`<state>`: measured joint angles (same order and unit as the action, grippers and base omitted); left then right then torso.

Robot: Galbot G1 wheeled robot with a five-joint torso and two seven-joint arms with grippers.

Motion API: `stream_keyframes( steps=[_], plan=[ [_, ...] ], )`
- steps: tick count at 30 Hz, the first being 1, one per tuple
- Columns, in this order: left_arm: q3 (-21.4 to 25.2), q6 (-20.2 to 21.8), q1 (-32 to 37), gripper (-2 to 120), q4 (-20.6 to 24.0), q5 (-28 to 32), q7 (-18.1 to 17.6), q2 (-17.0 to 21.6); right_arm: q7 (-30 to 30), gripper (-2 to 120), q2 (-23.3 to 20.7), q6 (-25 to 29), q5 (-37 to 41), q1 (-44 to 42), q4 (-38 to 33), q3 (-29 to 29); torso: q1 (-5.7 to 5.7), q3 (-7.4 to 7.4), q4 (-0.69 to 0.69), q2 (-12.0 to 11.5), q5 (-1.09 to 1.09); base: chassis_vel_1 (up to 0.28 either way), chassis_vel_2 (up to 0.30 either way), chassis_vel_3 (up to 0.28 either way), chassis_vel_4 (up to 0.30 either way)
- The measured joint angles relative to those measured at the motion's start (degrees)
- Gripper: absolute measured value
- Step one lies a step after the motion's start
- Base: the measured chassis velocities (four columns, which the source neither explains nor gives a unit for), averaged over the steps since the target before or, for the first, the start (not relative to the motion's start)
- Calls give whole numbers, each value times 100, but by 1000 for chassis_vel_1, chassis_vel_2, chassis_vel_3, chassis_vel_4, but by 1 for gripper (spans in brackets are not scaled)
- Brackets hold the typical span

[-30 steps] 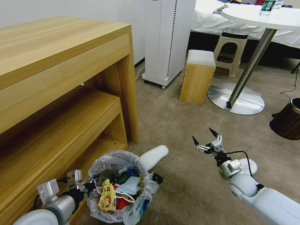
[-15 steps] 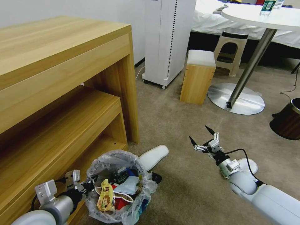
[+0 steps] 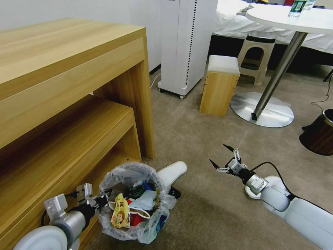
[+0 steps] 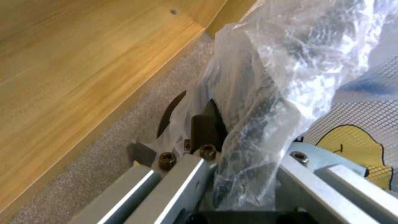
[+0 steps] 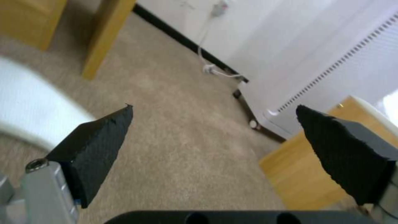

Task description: Pick up the trash bin and place the garbage on the floor into it.

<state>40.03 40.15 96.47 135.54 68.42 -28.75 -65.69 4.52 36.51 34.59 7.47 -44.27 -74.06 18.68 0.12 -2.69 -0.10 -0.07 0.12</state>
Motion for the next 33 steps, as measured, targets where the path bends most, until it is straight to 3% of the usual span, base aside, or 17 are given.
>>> stream_keyframes(
  steps=[5, 10, 15, 21, 33],
  plan=[
    [-26, -4, -85, 0, -65, -2, -1, 1, -188, 100, 126, 110, -308, 116, 268, -8, 0, 0, 1, 0, 0, 0, 0, 0, 0],
    [-54, -13, -163, 0, -146, 3, -2, 16, -183, 100, 475, 360, -1211, 333, 655, -83, 0, 0, 2, 0, 0, 0, 0, 0, 0],
    [-65, -14, -178, 0, -171, 2, -8, 12, 50, 100, 552, 259, -1261, 349, 693, 10, 0, 0, 1, 0, -1, 0, 0, 0, 0],
    [-91, -14, -189, 0, -176, -15, -13, -30, 336, 100, 873, 295, -1931, 449, 1037, 0, 0, 0, 1, 0, 2, 0, 0, 0, 0],
    [-97, -15, -189, 0, -177, -16, -22, -67, 448, 100, 1268, 388, -2466, 628, 1503, 23, 0, 0, 0, 0, 0, 0, 0, 0, 0]
  ],
)
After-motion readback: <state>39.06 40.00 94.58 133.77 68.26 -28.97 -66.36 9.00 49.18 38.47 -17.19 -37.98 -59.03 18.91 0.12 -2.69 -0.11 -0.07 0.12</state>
